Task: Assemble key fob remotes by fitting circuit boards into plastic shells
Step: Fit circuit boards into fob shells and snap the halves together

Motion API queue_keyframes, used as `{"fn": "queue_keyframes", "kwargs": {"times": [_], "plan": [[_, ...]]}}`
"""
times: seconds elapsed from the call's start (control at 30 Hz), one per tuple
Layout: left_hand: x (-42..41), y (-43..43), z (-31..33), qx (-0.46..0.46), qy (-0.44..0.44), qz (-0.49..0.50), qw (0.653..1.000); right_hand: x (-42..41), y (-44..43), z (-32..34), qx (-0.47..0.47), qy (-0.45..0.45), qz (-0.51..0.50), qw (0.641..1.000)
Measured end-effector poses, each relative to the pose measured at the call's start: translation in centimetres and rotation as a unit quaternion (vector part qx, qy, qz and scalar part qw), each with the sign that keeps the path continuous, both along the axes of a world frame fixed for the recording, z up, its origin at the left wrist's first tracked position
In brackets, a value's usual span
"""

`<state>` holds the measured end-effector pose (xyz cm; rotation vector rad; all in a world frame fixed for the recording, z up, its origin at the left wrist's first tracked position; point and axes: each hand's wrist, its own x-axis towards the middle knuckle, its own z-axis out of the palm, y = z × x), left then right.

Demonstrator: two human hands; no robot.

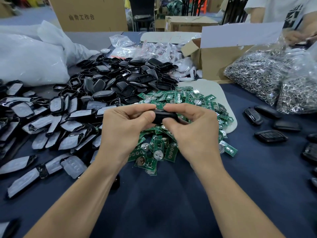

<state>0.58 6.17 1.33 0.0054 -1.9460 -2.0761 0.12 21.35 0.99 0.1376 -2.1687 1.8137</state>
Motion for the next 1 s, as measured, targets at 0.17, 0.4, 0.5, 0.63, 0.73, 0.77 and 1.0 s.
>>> {"fn": "queue_keyframes", "kwargs": {"times": [0.17, 0.4, 0.5, 0.63, 0.73, 0.77, 1.0], "plan": [[0.1, -0.7, 0.5, 0.015, 0.018, -0.054, 0.998, -0.3, 0.8, 0.5, -0.113, -0.082, 0.084, 0.987], [-0.1, -0.6, 0.2, 0.015, -0.046, -0.082, 0.995, -0.2, 1.0, 0.7, -0.135, -0.079, 0.091, 0.984], [-0.2, -0.8, 0.1, -0.008, -0.081, -0.093, 0.992, -0.3, 1.1, 0.6, -0.098, -0.057, 0.075, 0.991], [-0.1, -0.8, 0.0, -0.013, -0.072, -0.094, 0.993, -0.3, 1.3, 0.6, -0.079, -0.046, 0.072, 0.993], [-0.1, -0.7, -0.1, -0.017, -0.051, -0.093, 0.994, -0.4, 1.3, 0.7, -0.103, -0.042, 0.073, 0.991], [-0.1, -0.7, -0.1, -0.016, -0.045, -0.094, 0.994, -0.4, 1.3, 0.8, -0.107, -0.041, 0.074, 0.991], [0.0, -0.5, 0.0, -0.004, -0.022, -0.098, 0.995, -0.4, 1.6, 0.8, -0.115, -0.037, 0.077, 0.990]]}}
